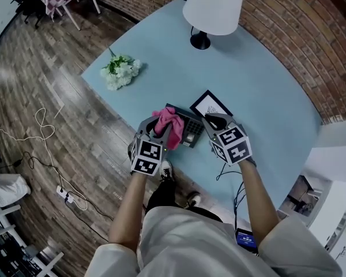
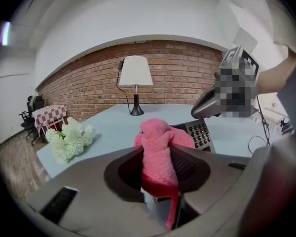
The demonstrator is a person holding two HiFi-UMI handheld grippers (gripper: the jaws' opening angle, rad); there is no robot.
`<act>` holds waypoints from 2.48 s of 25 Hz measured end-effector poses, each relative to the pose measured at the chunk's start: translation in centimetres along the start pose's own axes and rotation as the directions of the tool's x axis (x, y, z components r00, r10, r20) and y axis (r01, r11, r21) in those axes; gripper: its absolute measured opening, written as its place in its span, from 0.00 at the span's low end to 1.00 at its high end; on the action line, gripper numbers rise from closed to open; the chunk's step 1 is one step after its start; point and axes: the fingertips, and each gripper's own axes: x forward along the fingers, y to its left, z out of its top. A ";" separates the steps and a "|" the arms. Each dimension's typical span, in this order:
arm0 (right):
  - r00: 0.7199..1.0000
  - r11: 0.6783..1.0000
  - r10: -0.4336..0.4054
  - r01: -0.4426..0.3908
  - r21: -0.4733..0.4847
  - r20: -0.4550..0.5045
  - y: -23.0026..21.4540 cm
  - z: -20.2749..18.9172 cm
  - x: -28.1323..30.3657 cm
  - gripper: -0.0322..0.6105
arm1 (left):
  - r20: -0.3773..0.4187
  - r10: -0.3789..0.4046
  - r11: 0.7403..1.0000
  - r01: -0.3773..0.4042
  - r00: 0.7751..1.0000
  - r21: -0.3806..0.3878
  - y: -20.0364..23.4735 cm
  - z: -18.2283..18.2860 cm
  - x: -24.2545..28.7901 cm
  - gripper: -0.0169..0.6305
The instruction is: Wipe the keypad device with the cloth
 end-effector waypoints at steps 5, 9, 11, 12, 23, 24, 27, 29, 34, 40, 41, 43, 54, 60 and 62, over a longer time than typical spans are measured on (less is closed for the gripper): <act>0.998 0.999 0.027 -0.029 0.030 0.050 0.5 0.1 0.1 0.07 | -0.024 0.003 0.999 -0.004 1.000 -0.041 -0.4 -2.4 -0.2 0.27; 0.997 0.998 0.035 -0.039 0.052 0.076 0.4 0.1 0.2 0.07 | -0.055 0.001 0.997 -0.005 0.998 -0.076 -0.9 -4.9 -0.4 0.27; 0.996 0.998 0.032 -0.037 0.057 0.083 0.5 0.1 0.1 0.07 | -0.074 0.001 0.996 -0.008 0.997 -0.090 -1.1 -5.9 -0.6 0.27; 0.996 0.998 0.031 -0.036 0.058 0.086 0.5 0.1 0.1 0.07 | -0.085 0.001 0.995 -0.009 0.996 -0.095 -1.3 -6.4 -0.7 0.27; 0.993 0.997 0.043 -0.050 0.067 0.110 0.6 0.1 -0.1 0.07 | -0.098 0.002 0.988 -0.017 0.995 -0.155 -1.2 -7.8 -1.2 0.27; 0.994 0.997 0.044 -0.050 0.055 0.104 0.6 0.1 0.0 0.07 | -0.069 0.003 0.986 -0.015 0.998 -0.169 -1.1 -7.1 -1.4 0.27; 0.997 0.999 0.047 -0.047 -0.011 0.067 0.6 0.2 -0.1 0.07 | 0.056 -0.012 0.984 0.022 0.998 -0.174 -1.0 -3.3 -1.8 0.27; 0.997 0.998 0.048 -0.046 -0.040 0.053 0.5 0.3 -0.3 0.10 | 0.116 -0.032 0.988 0.049 0.993 -0.144 -1.2 -0.6 -1.8 0.27; 0.998 0.999 0.041 -0.041 -0.008 0.050 0.2 -0.5 -1.1 0.10 | 0.153 -0.060 0.994 0.073 0.986 -0.085 -2.0 3.7 -0.1 0.27; 0.997 0.998 0.045 -0.047 0.037 0.059 0.3 -0.9 -1.4 0.12 | 0.133 -0.084 0.995 0.091 0.988 -0.048 -2.4 6.3 1.9 0.27; 0.997 0.998 0.052 -0.054 0.035 0.059 0.4 -0.8 -1.3 0.11 | 0.129 -0.080 0.995 0.087 0.988 -0.045 -2.4 6.4 2.1 0.27; 0.996 0.997 0.066 -0.067 0.025 0.057 0.5 -0.9 -1.3 0.08 | 0.131 -0.065 0.996 0.072 0.989 -0.045 -2.4 6.2 2.5 0.27; 0.994 0.993 0.105 -0.107 0.046 0.038 0.7 -1.1 -1.2 0.06 | 0.116 -0.012 1.000 0.015 0.993 -0.024 -3.4 4.9 2.3 0.28; 0.995 0.995 0.098 -0.097 -0.007 0.022 0.8 -1.0 -1.2 0.06 | 0.094 -0.020 0.999 0.023 0.995 -0.036 -4.1 3.1 1.9 0.28; 0.995 0.995 0.098 -0.097 -0.007 0.023 0.8 -1.0 -1.3 0.06 | 0.077 -0.025 0.999 0.028 0.997 -0.040 -4.4 2.0 1.7 0.28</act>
